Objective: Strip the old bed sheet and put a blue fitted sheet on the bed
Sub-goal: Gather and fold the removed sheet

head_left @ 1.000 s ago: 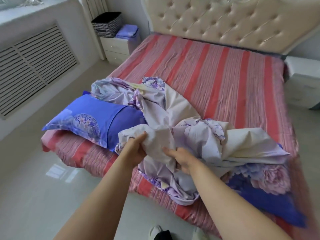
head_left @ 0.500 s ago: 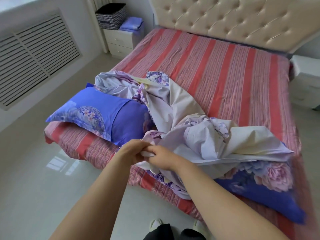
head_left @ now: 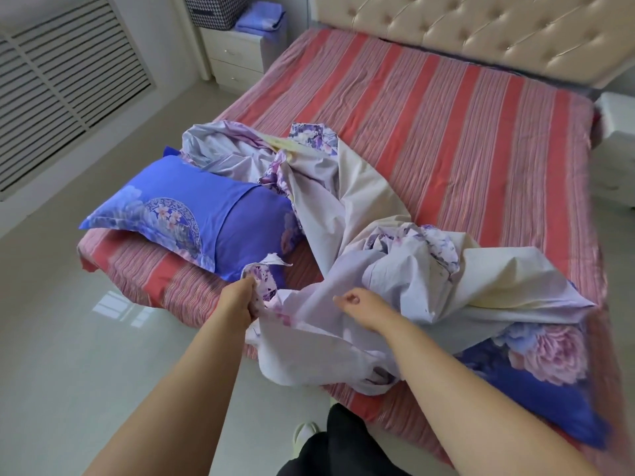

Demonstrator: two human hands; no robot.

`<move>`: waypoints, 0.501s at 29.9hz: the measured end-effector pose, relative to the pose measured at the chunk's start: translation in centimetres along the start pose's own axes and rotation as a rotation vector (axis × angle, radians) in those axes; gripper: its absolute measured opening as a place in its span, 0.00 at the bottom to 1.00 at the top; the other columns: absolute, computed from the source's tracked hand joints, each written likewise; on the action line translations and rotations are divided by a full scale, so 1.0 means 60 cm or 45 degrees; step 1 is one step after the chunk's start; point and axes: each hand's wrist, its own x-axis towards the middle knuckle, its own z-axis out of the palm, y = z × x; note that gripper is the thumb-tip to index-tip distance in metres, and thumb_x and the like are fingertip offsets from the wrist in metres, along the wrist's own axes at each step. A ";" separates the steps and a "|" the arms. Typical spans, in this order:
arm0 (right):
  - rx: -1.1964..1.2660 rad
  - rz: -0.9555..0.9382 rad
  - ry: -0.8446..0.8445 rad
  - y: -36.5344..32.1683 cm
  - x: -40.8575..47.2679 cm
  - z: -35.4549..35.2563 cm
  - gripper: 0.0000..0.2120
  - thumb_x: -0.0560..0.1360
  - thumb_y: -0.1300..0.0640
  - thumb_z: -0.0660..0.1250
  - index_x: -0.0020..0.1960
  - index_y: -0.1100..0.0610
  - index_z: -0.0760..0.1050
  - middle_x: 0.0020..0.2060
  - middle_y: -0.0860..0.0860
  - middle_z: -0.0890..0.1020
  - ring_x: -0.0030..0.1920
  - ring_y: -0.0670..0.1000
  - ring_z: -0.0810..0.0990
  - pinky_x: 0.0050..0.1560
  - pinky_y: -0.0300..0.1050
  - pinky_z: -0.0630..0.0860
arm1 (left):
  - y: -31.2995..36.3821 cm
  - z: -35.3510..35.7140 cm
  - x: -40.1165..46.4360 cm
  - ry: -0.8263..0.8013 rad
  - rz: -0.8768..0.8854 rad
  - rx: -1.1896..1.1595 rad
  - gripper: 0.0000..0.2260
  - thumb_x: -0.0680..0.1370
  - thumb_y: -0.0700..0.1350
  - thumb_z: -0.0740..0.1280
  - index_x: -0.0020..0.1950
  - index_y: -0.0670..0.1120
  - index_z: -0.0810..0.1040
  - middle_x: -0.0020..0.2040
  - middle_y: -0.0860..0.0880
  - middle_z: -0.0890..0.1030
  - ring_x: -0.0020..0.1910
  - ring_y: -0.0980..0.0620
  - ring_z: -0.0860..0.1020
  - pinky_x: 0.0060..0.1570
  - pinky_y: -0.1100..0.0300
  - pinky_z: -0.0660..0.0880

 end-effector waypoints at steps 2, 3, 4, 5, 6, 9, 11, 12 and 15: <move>0.016 -0.050 0.316 -0.010 0.054 -0.029 0.15 0.79 0.46 0.57 0.56 0.50 0.78 0.65 0.57 0.70 0.59 0.58 0.73 0.61 0.48 0.71 | 0.006 0.018 0.004 -0.002 0.095 0.138 0.11 0.81 0.43 0.60 0.39 0.42 0.70 0.27 0.46 0.72 0.24 0.52 0.72 0.24 0.65 0.72; -0.006 -0.055 0.329 -0.015 0.078 -0.042 0.13 0.79 0.47 0.56 0.55 0.47 0.78 0.70 0.57 0.65 0.64 0.59 0.69 0.64 0.50 0.69 | 0.007 0.025 0.007 -0.036 0.122 0.176 0.09 0.81 0.40 0.59 0.42 0.41 0.71 0.31 0.44 0.72 0.28 0.49 0.73 0.29 0.60 0.75; -0.049 -0.015 0.282 -0.018 0.099 -0.053 0.13 0.79 0.47 0.56 0.57 0.46 0.77 0.74 0.55 0.57 0.69 0.58 0.63 0.67 0.50 0.66 | 0.006 0.029 0.012 -0.073 0.124 0.222 0.07 0.80 0.37 0.59 0.43 0.41 0.72 0.33 0.44 0.72 0.29 0.48 0.72 0.33 0.57 0.76; -0.176 0.048 0.236 -0.020 0.118 -0.062 0.17 0.79 0.46 0.56 0.64 0.48 0.74 0.76 0.53 0.50 0.74 0.56 0.56 0.70 0.51 0.62 | 0.005 0.033 0.017 -0.081 0.123 0.258 0.08 0.79 0.36 0.58 0.42 0.41 0.74 0.33 0.44 0.72 0.30 0.47 0.73 0.36 0.55 0.76; -0.362 0.121 0.204 -0.018 0.138 -0.068 0.23 0.78 0.43 0.55 0.71 0.50 0.66 0.77 0.51 0.44 0.76 0.55 0.48 0.71 0.52 0.58 | 0.009 0.038 0.022 -0.044 0.125 0.288 0.08 0.78 0.37 0.59 0.42 0.42 0.75 0.33 0.44 0.74 0.32 0.46 0.74 0.39 0.52 0.77; -0.689 0.427 0.136 0.010 0.173 -0.086 0.34 0.76 0.37 0.56 0.77 0.51 0.54 0.76 0.52 0.50 0.75 0.56 0.52 0.68 0.55 0.58 | 0.025 0.055 0.037 0.149 0.245 0.558 0.11 0.77 0.49 0.63 0.41 0.45 0.79 0.37 0.46 0.78 0.39 0.44 0.77 0.44 0.53 0.75; -0.629 0.601 0.065 0.049 0.180 -0.096 0.28 0.75 0.37 0.58 0.70 0.49 0.66 0.67 0.51 0.70 0.65 0.54 0.69 0.61 0.51 0.65 | 0.031 0.068 0.048 0.262 0.375 0.722 0.15 0.78 0.51 0.61 0.36 0.44 0.77 0.35 0.46 0.76 0.39 0.44 0.75 0.44 0.56 0.71; -0.596 0.641 0.036 0.071 0.178 -0.097 0.23 0.75 0.39 0.59 0.65 0.49 0.72 0.61 0.50 0.75 0.60 0.53 0.73 0.58 0.48 0.66 | 0.030 0.078 0.052 0.280 0.443 0.745 0.14 0.79 0.50 0.61 0.37 0.44 0.76 0.34 0.46 0.76 0.39 0.44 0.74 0.44 0.55 0.70; -0.548 0.655 -0.012 0.145 0.180 -0.092 0.18 0.76 0.46 0.59 0.61 0.54 0.75 0.58 0.51 0.78 0.57 0.55 0.76 0.58 0.46 0.71 | 0.026 0.109 0.053 0.132 0.469 0.581 0.04 0.78 0.44 0.63 0.49 0.48 0.78 0.37 0.47 0.78 0.39 0.45 0.76 0.44 0.54 0.75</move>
